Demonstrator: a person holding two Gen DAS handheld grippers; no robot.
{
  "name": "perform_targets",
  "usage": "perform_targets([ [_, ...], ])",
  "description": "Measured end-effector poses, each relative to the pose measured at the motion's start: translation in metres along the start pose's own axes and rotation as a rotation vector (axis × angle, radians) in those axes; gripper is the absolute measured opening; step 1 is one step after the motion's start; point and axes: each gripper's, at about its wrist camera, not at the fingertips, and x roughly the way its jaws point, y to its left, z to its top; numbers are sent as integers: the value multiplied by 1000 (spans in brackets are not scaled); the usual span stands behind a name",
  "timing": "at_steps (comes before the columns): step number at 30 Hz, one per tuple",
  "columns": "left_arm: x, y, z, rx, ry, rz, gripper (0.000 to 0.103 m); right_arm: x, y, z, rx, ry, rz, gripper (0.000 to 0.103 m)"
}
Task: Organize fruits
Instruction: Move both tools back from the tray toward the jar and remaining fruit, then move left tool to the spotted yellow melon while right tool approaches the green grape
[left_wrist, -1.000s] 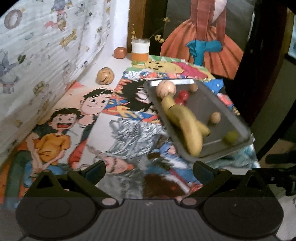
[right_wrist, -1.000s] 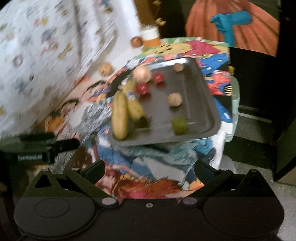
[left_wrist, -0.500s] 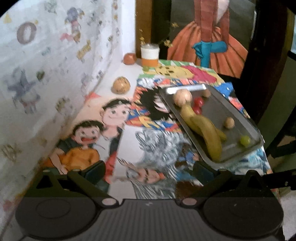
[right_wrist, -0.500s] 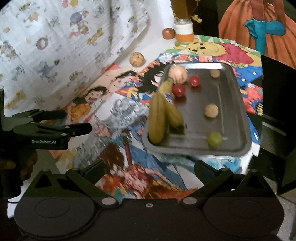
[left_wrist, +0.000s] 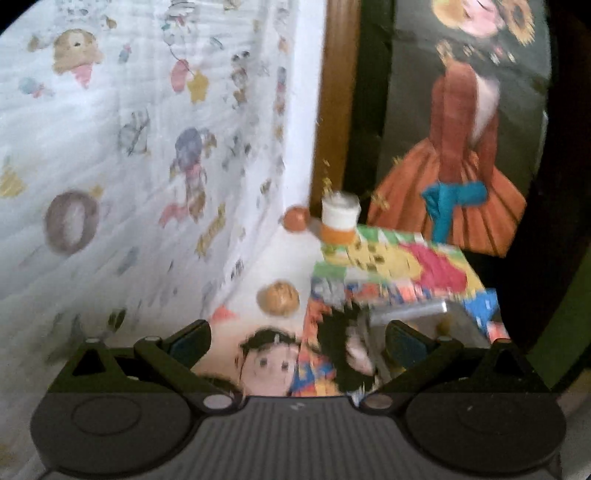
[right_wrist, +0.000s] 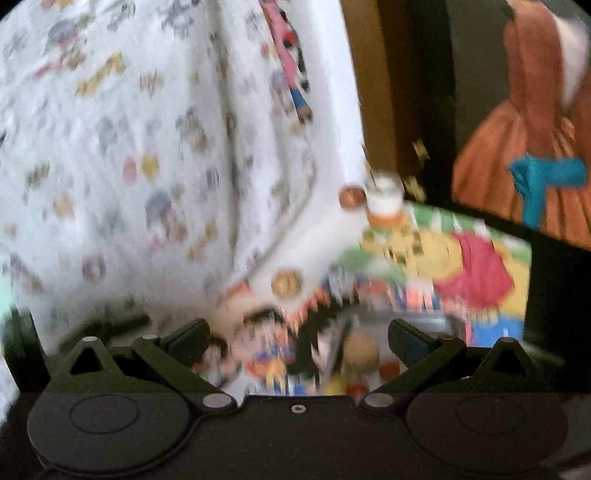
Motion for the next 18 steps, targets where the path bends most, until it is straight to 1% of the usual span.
perform_targets([
  [2, 20, 1, 5, -39, -24, 18, 103, 21, -4, 29, -31, -15, 20, 102],
  [4, 45, 1, 7, -90, -19, 27, 103, 48, -9, 47, -44, -23, 53, 103],
  [7, 83, 3, 6, -164, 7, 33, 103, 96, -30, 60, -32, -62, 134, 102],
  [12, 144, 9, -3, -251, 38, 54, 103, 179, -73, 55, -44, -123, 198, 102],
  [14, 164, 13, -8, -274, 48, 62, 103, 213, -87, 51, -78, -119, 214, 102],
  [16, 183, 15, -12, -294, 62, 74, 103, 245, -101, 46, -137, -99, 247, 102],
  [18, 202, 16, -15, -313, 79, 84, 103, 272, -109, 41, -200, -88, 260, 102],
])
